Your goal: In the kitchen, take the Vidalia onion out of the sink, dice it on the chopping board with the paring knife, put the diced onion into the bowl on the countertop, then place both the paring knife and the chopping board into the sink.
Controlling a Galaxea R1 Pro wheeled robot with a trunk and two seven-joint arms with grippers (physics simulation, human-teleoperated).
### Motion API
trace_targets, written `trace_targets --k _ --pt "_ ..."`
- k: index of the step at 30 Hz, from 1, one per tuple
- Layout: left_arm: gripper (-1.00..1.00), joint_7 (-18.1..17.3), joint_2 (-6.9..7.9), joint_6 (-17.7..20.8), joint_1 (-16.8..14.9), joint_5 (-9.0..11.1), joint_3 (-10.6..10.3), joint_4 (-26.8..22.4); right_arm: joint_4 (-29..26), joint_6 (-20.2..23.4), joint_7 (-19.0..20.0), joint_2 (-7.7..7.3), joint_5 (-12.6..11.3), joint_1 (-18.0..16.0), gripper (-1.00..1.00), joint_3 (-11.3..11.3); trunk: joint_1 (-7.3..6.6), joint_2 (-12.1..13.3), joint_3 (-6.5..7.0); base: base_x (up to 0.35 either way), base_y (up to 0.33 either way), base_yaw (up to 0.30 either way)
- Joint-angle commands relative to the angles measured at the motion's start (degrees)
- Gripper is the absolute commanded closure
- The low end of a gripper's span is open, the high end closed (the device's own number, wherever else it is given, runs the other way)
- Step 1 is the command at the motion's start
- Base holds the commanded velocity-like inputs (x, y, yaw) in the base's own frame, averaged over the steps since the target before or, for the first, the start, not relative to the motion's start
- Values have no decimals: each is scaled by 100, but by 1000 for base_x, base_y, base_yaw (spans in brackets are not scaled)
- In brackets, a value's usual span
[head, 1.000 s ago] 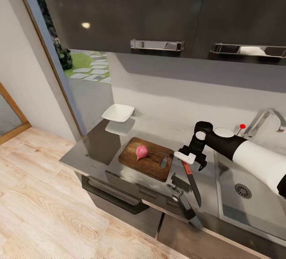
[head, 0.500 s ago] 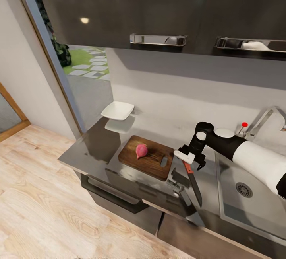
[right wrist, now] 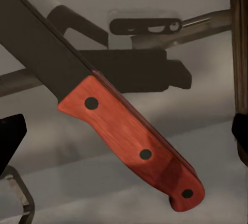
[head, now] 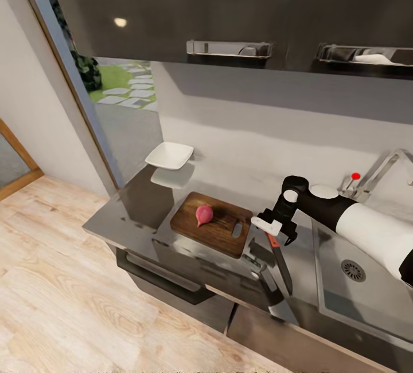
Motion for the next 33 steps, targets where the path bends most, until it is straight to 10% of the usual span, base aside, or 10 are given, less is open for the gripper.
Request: trace_targets --k 1,33 --pt "-100 0 -4 -32 -8 33 -47 19 -12 -26 -9 -5 18 -8 -100 21 3 -11 -20 0 0 0" --pt "-100 0 -4 -36 -8 33 -49 19 -7 -26 -16 -11 26 -8 -100 69 3 -11 -167 37 -2 0"
